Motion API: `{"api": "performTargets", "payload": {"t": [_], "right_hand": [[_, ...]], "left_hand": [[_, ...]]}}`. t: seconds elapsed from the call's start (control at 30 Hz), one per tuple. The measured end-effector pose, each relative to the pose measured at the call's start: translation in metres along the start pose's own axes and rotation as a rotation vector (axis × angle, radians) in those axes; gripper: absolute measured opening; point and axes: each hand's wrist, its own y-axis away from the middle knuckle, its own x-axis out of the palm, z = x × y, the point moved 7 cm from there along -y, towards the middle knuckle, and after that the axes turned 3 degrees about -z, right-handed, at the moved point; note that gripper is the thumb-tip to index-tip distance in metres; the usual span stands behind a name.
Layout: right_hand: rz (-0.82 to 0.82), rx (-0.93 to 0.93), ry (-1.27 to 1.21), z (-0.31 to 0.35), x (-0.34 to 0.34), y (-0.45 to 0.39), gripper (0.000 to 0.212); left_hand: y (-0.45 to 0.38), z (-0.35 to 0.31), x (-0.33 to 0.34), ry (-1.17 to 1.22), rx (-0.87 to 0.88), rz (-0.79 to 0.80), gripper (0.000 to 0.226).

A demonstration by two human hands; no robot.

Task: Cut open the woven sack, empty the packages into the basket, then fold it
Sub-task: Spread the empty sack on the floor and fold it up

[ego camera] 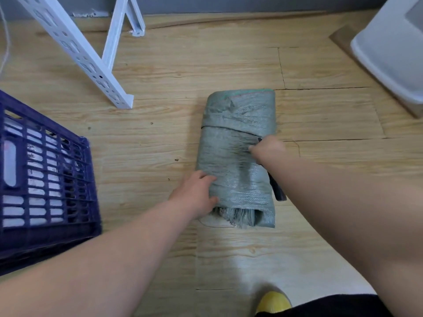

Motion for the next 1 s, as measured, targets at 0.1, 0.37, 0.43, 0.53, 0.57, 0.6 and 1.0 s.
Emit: {"api": "performTargets", "payload": {"t": [0.1,0.37,0.43,0.53,0.57,0.6,1.0], "right_hand": [[0.18,-0.058,0.4,0.001,0.017,0.014,0.033],[0.377,-0.046,0.166,0.021,0.077,0.036,0.026],[0.082,0.033,-0.296,0.03,0.066,0.029,0.038],[-0.193,-0.131,-0.43,0.057,0.047,0.037,0.03],[-0.227,-0.234,-0.335,0.07,0.047,0.043,0.023],[-0.224,-0.343,-0.22,0.083,0.053,0.053,0.021],[0.166,-0.418,0.439,0.148,0.121,0.02,0.069]], "left_hand": [[0.002,-0.001,0.014,0.026,-0.013,0.059,0.066],[0.006,0.045,0.031,0.189,-0.246,0.152,0.077],[0.003,0.062,0.013,0.18,-0.268,0.027,0.078],[0.003,0.087,-0.016,0.214,-0.313,-0.134,0.072],[0.004,0.094,-0.023,0.229,-0.335,-0.164,0.071],[0.006,0.101,-0.028,0.241,-0.355,-0.186,0.07],[0.031,0.127,-0.093,0.416,-0.383,-0.337,0.05]]}}
